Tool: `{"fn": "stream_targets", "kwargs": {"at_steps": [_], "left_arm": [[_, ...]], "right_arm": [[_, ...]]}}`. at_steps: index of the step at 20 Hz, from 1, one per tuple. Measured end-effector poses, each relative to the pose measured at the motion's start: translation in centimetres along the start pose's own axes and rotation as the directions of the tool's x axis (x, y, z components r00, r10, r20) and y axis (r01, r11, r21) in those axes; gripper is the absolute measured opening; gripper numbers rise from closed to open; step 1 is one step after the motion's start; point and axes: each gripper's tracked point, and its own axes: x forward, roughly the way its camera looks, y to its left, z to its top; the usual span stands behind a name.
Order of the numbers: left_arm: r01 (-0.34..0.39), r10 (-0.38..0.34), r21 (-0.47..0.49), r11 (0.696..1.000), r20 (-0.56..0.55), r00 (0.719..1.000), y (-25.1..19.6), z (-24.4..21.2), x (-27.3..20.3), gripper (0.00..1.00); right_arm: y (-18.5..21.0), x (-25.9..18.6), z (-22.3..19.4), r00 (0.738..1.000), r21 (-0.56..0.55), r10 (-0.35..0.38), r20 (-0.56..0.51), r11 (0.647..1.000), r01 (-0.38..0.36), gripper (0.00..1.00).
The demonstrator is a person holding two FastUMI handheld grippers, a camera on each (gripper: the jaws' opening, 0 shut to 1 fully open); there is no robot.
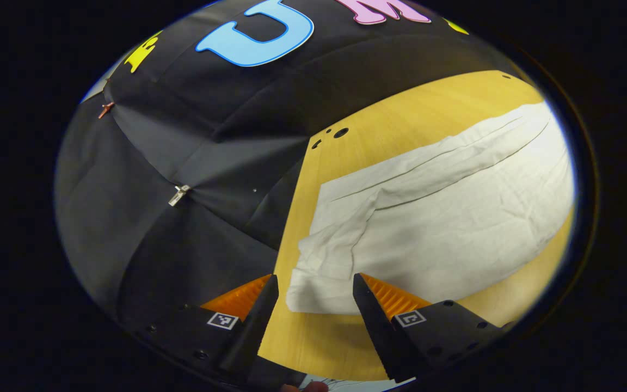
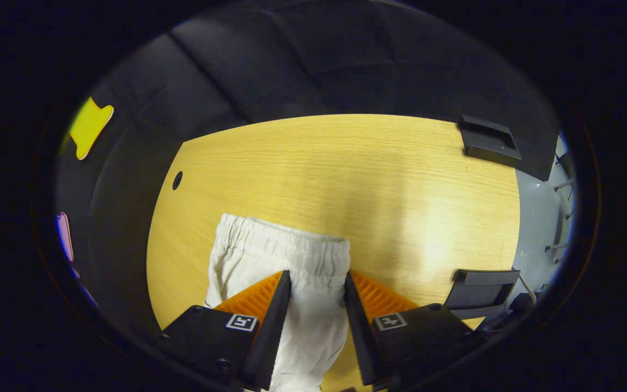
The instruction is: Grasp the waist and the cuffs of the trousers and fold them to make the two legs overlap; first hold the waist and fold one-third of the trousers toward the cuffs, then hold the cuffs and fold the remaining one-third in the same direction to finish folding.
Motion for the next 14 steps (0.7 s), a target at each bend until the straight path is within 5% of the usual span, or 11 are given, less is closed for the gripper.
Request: {"fn": "stream_targets", "kwargs": {"at_steps": [2,3,5,11,14], "left_arm": [[0.051,-0.052,-0.044,0.998,-0.025,0.998,-0.6,-0.4,-0.5,0.88],[0.078,-0.082,-0.085,0.993,-0.042,0.996,-1.1,-0.6,-0.8,0.88],[0.138,-0.157,-0.211,0.968,-0.077,0.985,-3.0,-1.2,-1.5,0.89],[0.19,-0.351,-0.579,0.793,-0.18,0.919,-6.4,-3.7,-3.9,0.88],[0.183,-0.424,-0.713,0.677,-0.174,0.889,-7.3,-3.5,-4.0,0.88]], "right_arm": [[0.5,0.0,-0.5,0.999,0.045,0.03,0.015,0.999,-0.031,0.53],[0.7,0.0,-0.4,0.998,0.059,0.05,0.036,0.997,-0.052,0.31],[0.7,-0.6,-0.1,0.994,0.047,0.089,0.065,0.995,-0.092,0.15],[4.8,-5.1,0.9,0.949,-0.117,0.279,0.145,0.957,-0.264,0.1],[7.2,-8.3,1.0,0.922,-0.207,0.349,0.17,0.927,-0.313,0.09]]}}
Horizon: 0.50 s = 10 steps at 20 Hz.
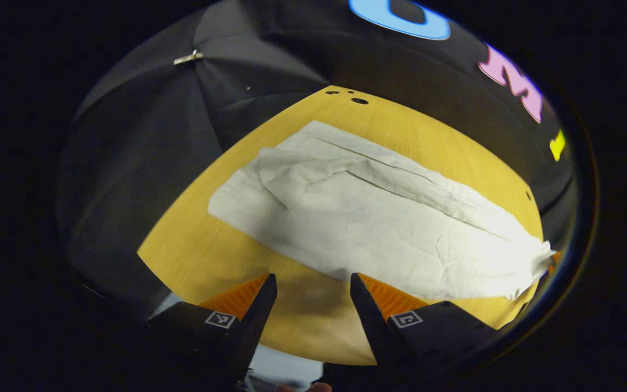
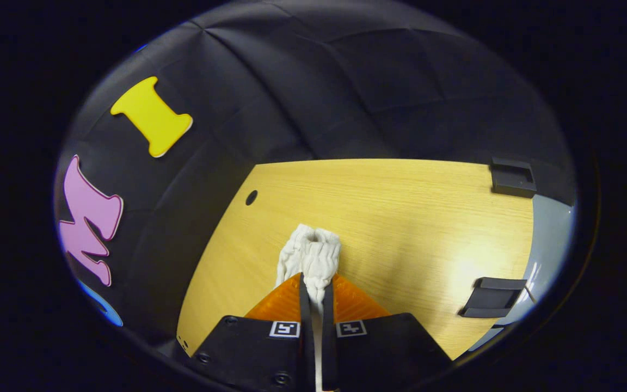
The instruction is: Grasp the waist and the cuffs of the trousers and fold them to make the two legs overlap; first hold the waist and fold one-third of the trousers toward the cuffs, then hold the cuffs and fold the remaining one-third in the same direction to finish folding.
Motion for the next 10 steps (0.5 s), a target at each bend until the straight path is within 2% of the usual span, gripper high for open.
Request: {"fn": "stream_targets", "kwargs": {"at_steps": [3,6,10], "left_arm": [[0.036,-0.038,-0.11,0.993,-0.012,0.999,-0.3,1.0,0.8,0.9],[0.037,-0.037,-0.103,0.994,0.001,0.999,-0.1,2.8,1.9,0.89],[0.036,-0.037,-0.115,0.993,0.0,0.999,-0.7,4.8,3.1,0.9]], "right_arm": [[2.5,-1.7,-0.2,0.999,-0.123,0.051,0.018,0.991,-0.049,0.09],[6.5,-4.3,-0.9,0.989,-0.239,0.141,0.037,0.962,-0.129,0.1],[10.8,-6.4,-3.6,0.974,-0.346,0.226,0.02,0.916,-0.205,0.09]]}}
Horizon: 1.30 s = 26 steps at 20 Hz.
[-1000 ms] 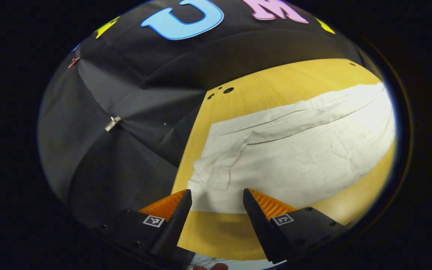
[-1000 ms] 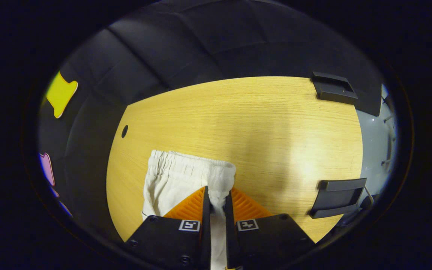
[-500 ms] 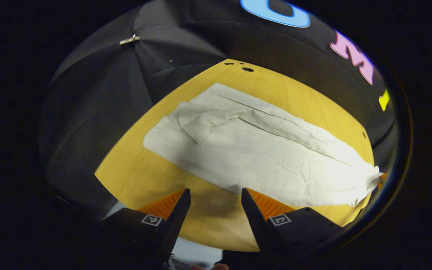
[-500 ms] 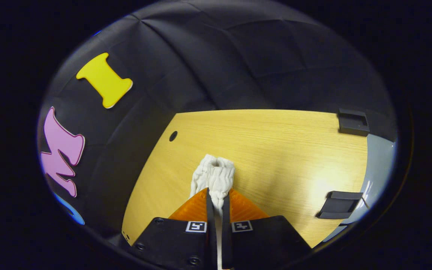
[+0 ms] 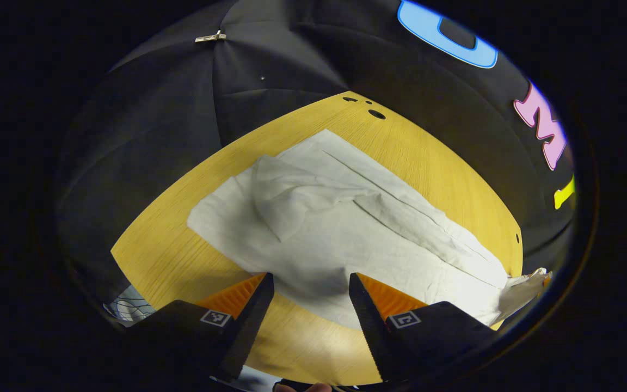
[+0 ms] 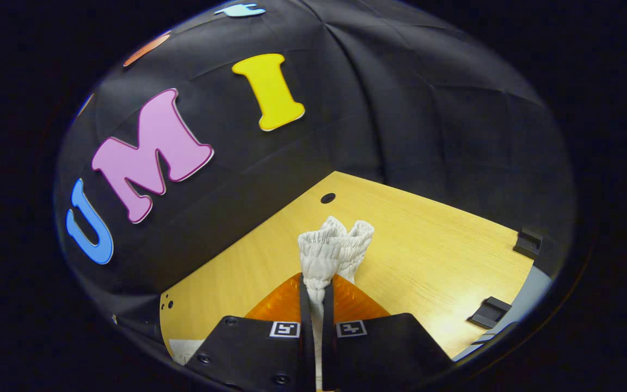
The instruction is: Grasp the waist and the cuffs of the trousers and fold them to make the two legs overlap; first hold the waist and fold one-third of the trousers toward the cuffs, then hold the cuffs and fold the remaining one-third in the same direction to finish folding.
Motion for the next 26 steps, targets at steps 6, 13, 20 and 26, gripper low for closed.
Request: {"fn": "stream_targets", "kwargs": {"at_steps": [6,13,20,26], "left_arm": [[-0.013,0.012,-0.034,0.999,-0.008,1.0,-0.9,1.8,1.2,0.89],[-0.067,0.065,-0.063,0.996,-0.04,0.997,-0.9,2.5,1.2,0.89],[-0.197,0.201,0.11,0.974,-0.027,0.979,-1.2,2.9,2.8,0.73],[-0.155,0.154,0.009,0.988,0.015,0.988,-1.8,3.5,2.6,0.29]], "right_arm": [[7.8,-2.1,-3.8,0.989,-0.223,0.141,-0.039,0.964,-0.147,0.09],[12.9,-3.7,-10.2,0.954,-0.397,0.26,-0.152,0.867,-0.3,0.09],[15.5,-2.9,-19.4,0.916,-0.543,0.261,-0.305,0.742,-0.392,0.09],[14.8,-2.8,-25.1,0.874,-0.623,0.234,-0.427,0.625,-0.471,0.09]]}}
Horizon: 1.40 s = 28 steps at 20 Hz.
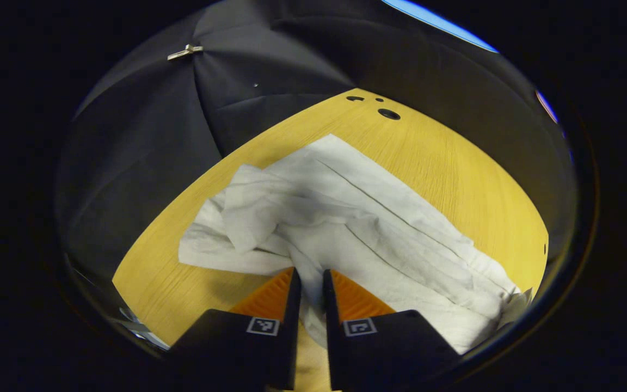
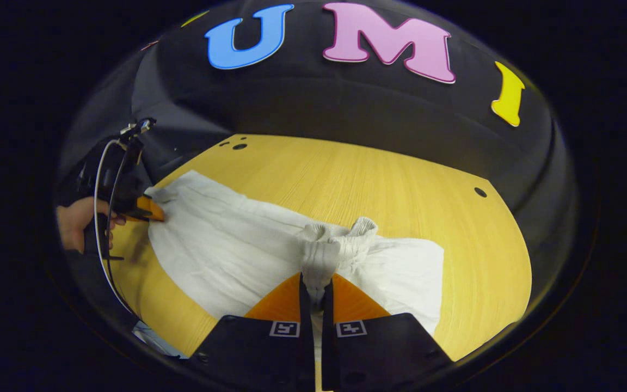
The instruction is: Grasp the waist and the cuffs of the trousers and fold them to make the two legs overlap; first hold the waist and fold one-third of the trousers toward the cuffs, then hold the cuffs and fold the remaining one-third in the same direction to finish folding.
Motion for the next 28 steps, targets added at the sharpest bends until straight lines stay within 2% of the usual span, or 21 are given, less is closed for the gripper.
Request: {"fn": "stream_targets", "kwargs": {"at_steps": [1,4,6,8,9,11,12,14,15,17,19,22,28], "left_arm": [[0.012,-0.012,-0.01,1.0,-0.004,1.0,-0.1,0.0,-0.1,0.19],[0.036,-0.036,-0.03,0.999,-0.006,0.999,0.0,-0.2,-0.3,0.13],[0.047,-0.047,-0.055,0.997,0.005,0.999,0.2,-0.3,-0.3,0.12],[0.051,-0.05,-0.068,0.996,0.013,0.999,0.3,-0.3,-0.3,0.1],[0.053,-0.052,-0.069,0.996,0.018,0.998,0.3,-0.2,-0.3,0.1],[0.072,-0.071,-0.075,0.995,0.023,0.997,0.4,0.0,-0.6,0.09],[0.086,-0.084,-0.083,0.993,0.025,0.996,0.5,0.0,-0.8,0.08],[0.115,-0.111,-0.125,0.986,0.035,0.993,0.5,0.2,-1.1,0.08],[0.127,-0.122,-0.149,0.981,0.04,0.992,0.6,0.4,-1.3,0.07],[0.138,-0.131,-0.182,0.974,0.048,0.99,0.6,0.5,-1.7,0.07],[0.16,-0.147,-0.173,0.972,0.088,0.985,0.3,1.6,-2.3,0.07],[0.205,-0.188,-0.084,0.975,0.177,0.966,-1.0,3.9,-4.1,0.07],[0.207,-0.237,0.133,0.969,0.275,0.932,-4.9,5.5,-8.1,0.07]], "right_arm": [[0.4,0.2,-0.4,1.0,-0.01,0.008,-0.013,1.0,-0.008,0.1],[1.8,1.2,-2.1,0.997,-0.028,0.04,-0.069,0.999,-0.042,0.13],[3.2,1.4,-3.9,0.987,0.009,0.093,-0.131,0.996,-0.093,0.15],[5.1,0.8,-5.1,0.966,0.098,0.183,-0.181,0.981,-0.167,0.39],[5.8,0.5,-5.1,0.959,0.157,0.221,-0.178,0.968,-0.194,0.36],[5.9,-0.3,-3.4,0.951,0.295,0.28,-0.132,0.927,-0.232,0.6],[6.2,-1.1,-2.3,0.943,0.381,0.32,-0.09,0.886,-0.265,0.64],[5.2,-2.5,-0.7,0.94,0.485,0.34,-0.033,0.828,-0.283,0.67],[4.1,-3.2,-0.5,0.945,0.506,0.325,-0.025,0.82,-0.268,0.68],[1.2,-4.3,-0.7,0.96,0.509,0.277,-0.028,0.831,-0.225,0.68],[-2.0,-5.7,-1.0,0.975,0.501,0.221,-0.029,0.847,-0.177,0.68],[-6.3,-7.4,-1.8,0.989,0.5,0.146,-0.03,0.859,-0.112,0.67],[-12.8,-9.5,-3.4,0.998,0.562,0.042,-0.036,0.827,-0.015,0.67]]}}
